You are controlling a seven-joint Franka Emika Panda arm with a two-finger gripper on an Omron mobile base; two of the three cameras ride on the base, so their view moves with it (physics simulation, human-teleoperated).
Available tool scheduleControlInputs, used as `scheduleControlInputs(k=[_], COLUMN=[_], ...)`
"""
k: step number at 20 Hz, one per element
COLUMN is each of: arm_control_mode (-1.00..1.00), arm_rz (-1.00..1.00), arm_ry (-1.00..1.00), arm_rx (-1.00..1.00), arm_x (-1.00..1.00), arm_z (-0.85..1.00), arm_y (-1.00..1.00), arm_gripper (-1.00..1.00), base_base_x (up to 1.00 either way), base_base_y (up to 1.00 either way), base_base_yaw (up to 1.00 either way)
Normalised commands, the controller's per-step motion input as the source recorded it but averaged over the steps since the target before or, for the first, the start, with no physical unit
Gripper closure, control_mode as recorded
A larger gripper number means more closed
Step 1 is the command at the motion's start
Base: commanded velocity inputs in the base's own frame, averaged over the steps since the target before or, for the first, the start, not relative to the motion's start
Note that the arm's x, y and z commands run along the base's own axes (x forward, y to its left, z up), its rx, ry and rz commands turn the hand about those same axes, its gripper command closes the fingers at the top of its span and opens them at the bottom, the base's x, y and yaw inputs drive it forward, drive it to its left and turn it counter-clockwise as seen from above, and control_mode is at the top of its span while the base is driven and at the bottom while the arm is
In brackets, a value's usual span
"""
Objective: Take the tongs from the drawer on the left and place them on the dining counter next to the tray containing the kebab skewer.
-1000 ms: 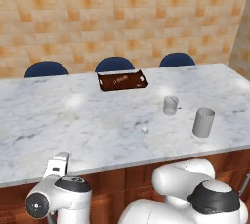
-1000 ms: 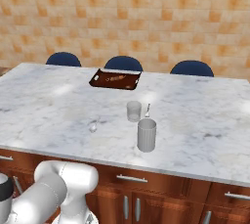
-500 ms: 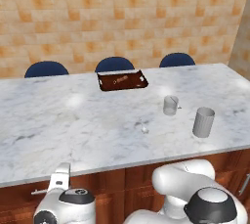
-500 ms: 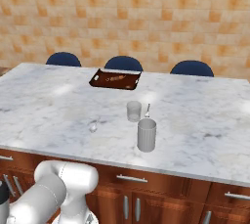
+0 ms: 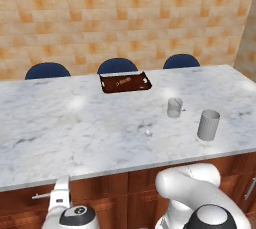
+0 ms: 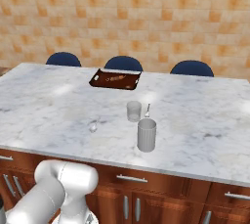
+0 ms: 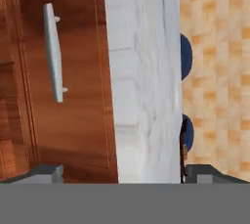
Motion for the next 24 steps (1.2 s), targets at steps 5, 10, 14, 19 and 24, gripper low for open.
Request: scheduleControlInputs(k=[5, 10, 14, 19, 24], arm_control_mode=[-1.0, -1.0, -1.0, -1.0, -1.0], arm_rz=[0.05, 0.05, 0.02, 0.0, 0.0], arm_ry=[-0.18, -0.14, -0.02, 0.0, 0.0], arm_rx=[-0.09, -0.04, -0.01, -0.02, 0.0], arm_x=[-0.01, 0.0, 0.09, 0.18, 0.07], arm_z=[-0.13, -0.2, -0.16, -0.09, 0.0], arm_y=[0.28, 0.21, 0.14, 0.12, 0.02], arm_gripper=[-1.0, -1.0, -1.0, -1.0, -1.0], base_base_x=[0.0, 0.0, 0.0, 0.0, 0.0], base_base_y=[0.0, 0.0, 0.0, 0.0, 0.0], base_base_yaw=[0.0, 0.0, 0.0, 0.0, 0.0])
